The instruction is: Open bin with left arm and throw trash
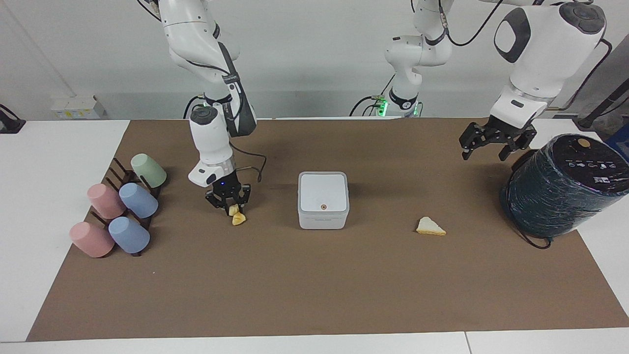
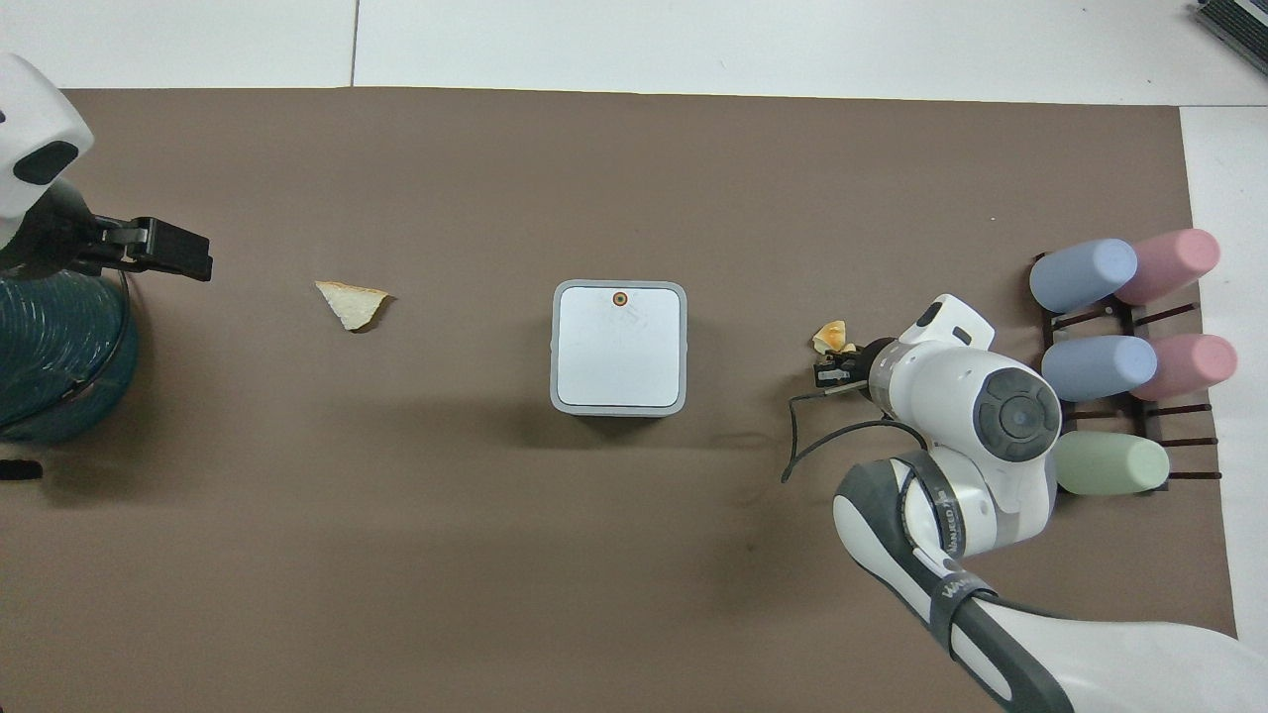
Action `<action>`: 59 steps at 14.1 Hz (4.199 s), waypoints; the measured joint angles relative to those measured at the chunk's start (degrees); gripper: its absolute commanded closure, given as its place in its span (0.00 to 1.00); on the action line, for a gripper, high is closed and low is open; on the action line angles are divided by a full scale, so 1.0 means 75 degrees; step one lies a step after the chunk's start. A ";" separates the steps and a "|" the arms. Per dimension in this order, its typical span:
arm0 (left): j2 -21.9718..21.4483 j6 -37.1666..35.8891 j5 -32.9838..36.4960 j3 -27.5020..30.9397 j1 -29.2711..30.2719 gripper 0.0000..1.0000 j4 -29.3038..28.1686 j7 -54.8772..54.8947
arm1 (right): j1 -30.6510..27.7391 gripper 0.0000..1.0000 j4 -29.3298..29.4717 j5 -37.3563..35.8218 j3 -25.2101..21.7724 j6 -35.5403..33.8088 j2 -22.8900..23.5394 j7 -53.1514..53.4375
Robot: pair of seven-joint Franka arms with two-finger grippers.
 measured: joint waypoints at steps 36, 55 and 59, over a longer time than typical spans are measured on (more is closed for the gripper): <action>0.0920 0.4342 -0.0994 -0.0315 -0.3067 1.00 -0.1084 -0.4122 | -0.0056 1.00 -0.0149 0.0015 -0.0040 -0.0293 -0.0381 -0.0333; 0.2191 0.5688 -0.1137 -0.0300 -0.3652 1.00 -0.1273 -0.4534 | -0.0021 1.00 0.2159 0.0022 0.0039 -0.4795 -0.1749 0.0788; 0.2176 0.5598 -0.1137 -0.0285 -0.3712 1.00 -0.1170 -0.4534 | -0.0017 1.00 0.2413 0.0385 0.0054 -0.5137 -0.1747 0.1131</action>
